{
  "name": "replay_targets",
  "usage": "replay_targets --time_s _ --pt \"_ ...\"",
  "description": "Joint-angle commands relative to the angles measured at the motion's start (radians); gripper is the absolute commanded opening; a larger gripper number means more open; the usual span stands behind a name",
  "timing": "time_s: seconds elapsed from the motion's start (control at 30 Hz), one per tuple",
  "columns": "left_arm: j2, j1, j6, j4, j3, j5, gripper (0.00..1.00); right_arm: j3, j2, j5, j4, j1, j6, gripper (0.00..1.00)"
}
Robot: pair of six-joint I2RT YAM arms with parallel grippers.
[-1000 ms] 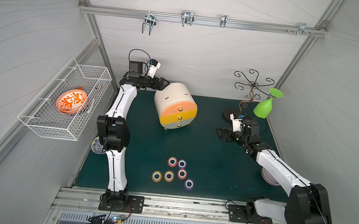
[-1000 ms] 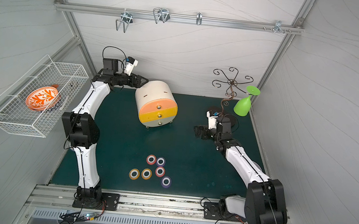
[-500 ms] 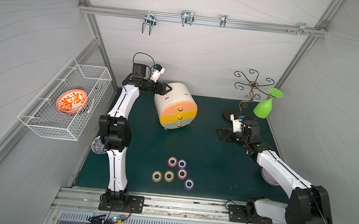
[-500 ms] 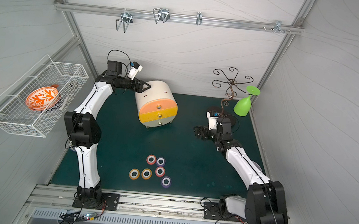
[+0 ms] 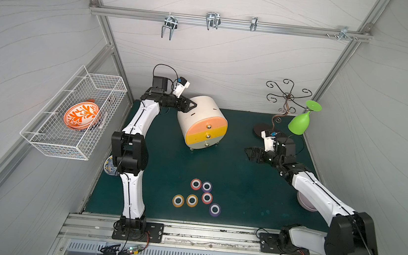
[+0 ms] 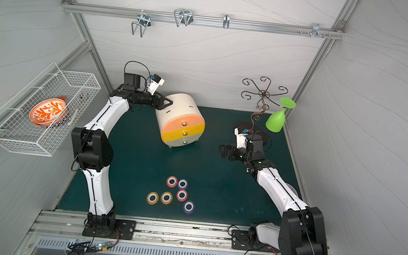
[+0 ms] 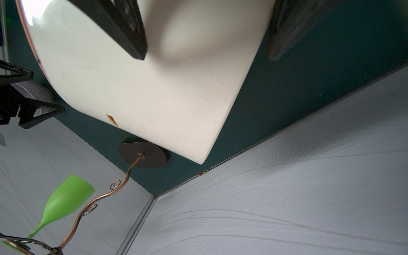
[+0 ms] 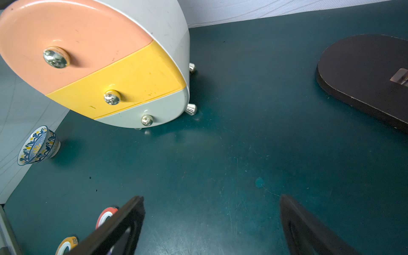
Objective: Place the transparent tape into the drawer according to color
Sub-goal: Move the storage box to the center of the board.
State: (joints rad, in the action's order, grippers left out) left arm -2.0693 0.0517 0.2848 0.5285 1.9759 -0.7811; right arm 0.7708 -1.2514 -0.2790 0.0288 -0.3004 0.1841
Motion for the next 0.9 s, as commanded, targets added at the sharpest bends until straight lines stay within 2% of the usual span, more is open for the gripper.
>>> replay_targets --time_s 0.0,0.23,0.33,0.53,0.67,0.77,0.87 --pt "-0.014 0.071 0.014 0.131 -0.022 -0.063 0.88 -0.003 0.025 -0.036 0.009 -0.019 0.011 0.99" --pt "-0.035 0.134 0.02 0.134 -0.008 -0.049 0.87 0.006 0.017 -0.036 0.014 -0.061 0.002 0.99" --pt "-0.034 0.154 0.014 0.125 -0.007 -0.007 0.87 0.015 0.013 -0.035 0.013 -0.08 -0.009 0.99" --pt "0.094 0.133 -0.058 -0.003 -0.125 0.099 0.93 0.023 -0.004 0.003 -0.048 -0.091 -0.027 0.99" --pt "0.231 0.093 -0.181 -0.135 -0.283 0.205 0.98 0.063 -0.058 -0.095 -0.101 -0.011 0.04 0.99" --pt "0.326 0.057 -0.302 -0.221 -0.38 0.238 1.0 0.083 -0.089 -0.158 -0.162 0.052 0.09 0.99" --pt "0.396 0.046 -0.374 -0.229 -0.451 0.257 1.0 0.111 -0.151 -0.281 -0.254 0.111 0.165 0.99"
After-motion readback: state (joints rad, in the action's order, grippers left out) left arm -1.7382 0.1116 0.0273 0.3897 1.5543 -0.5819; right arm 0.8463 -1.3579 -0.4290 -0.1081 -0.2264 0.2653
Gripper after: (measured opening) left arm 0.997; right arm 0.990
